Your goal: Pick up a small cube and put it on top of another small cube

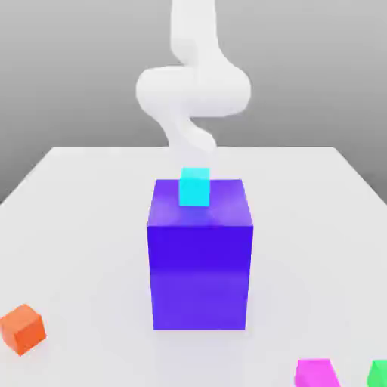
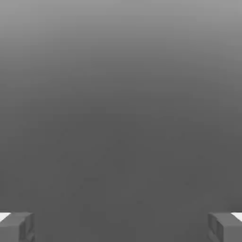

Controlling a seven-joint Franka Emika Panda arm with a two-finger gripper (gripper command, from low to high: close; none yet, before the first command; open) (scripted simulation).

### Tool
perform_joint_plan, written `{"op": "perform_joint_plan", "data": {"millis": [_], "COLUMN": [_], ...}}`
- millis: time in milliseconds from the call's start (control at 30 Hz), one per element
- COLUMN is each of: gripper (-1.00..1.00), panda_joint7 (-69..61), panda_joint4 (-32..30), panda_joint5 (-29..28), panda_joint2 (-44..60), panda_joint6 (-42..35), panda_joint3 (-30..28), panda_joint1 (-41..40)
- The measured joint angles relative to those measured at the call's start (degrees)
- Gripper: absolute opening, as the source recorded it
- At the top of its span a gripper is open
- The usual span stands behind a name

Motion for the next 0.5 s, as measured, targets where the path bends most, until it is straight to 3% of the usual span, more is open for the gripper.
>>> {"op": "perform_joint_plan", "data": {"millis": [500], "gripper": [0.00], "panda_joint7": [13.70], "panda_joint4": [0.92], "panda_joint5": [-8.72], "panda_joint2": [31.52], "panda_joint6": [8.33], "panda_joint3": [10.62], "panda_joint1": [-2.15]}}
